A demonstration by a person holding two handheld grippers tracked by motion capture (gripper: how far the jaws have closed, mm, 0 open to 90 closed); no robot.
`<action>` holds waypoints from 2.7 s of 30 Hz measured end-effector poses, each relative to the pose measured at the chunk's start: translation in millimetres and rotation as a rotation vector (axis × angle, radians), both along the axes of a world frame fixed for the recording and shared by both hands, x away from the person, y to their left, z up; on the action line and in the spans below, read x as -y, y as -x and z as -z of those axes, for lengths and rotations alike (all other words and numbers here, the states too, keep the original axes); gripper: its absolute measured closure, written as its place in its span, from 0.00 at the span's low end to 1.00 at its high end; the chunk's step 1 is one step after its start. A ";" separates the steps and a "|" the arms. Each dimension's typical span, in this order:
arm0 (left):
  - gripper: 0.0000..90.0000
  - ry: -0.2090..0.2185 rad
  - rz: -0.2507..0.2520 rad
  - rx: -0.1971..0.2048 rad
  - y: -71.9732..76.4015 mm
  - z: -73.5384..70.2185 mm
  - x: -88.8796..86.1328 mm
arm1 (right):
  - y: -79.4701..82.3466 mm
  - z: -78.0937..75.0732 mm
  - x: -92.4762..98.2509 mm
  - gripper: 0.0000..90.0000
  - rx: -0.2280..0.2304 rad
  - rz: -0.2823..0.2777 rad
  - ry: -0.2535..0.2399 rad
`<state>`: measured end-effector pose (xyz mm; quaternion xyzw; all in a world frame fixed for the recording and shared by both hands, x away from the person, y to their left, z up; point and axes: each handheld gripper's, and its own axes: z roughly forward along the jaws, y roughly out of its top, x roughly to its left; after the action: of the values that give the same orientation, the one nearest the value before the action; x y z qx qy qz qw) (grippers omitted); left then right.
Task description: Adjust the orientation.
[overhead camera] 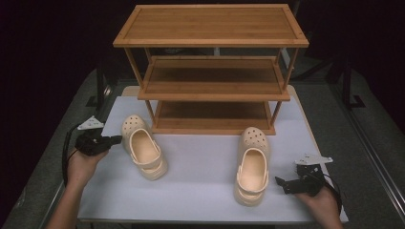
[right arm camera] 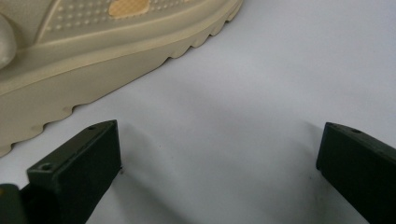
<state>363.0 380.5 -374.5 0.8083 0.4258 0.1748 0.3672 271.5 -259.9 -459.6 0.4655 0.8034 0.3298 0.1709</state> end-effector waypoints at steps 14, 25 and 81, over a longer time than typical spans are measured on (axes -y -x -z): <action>1.00 -0.054 -0.026 0.008 -72.5 -9.3 3.3 | 0.0 0.0 0.1 0.00 0.000 0.000 -0.001; 1.00 -0.107 -0.013 -0.008 -115.8 -4.2 12.1 | 0.0 0.0 0.2 0.00 0.000 0.000 -0.001; 1.00 -0.052 0.073 -0.010 -30.6 23.7 49.1 | 0.0 0.0 0.1 0.00 0.000 0.000 -0.001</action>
<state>393.5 331.5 -398.2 0.8333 0.3934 0.1682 0.3501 271.5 -260.0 -459.6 0.4655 0.8034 0.3300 0.1705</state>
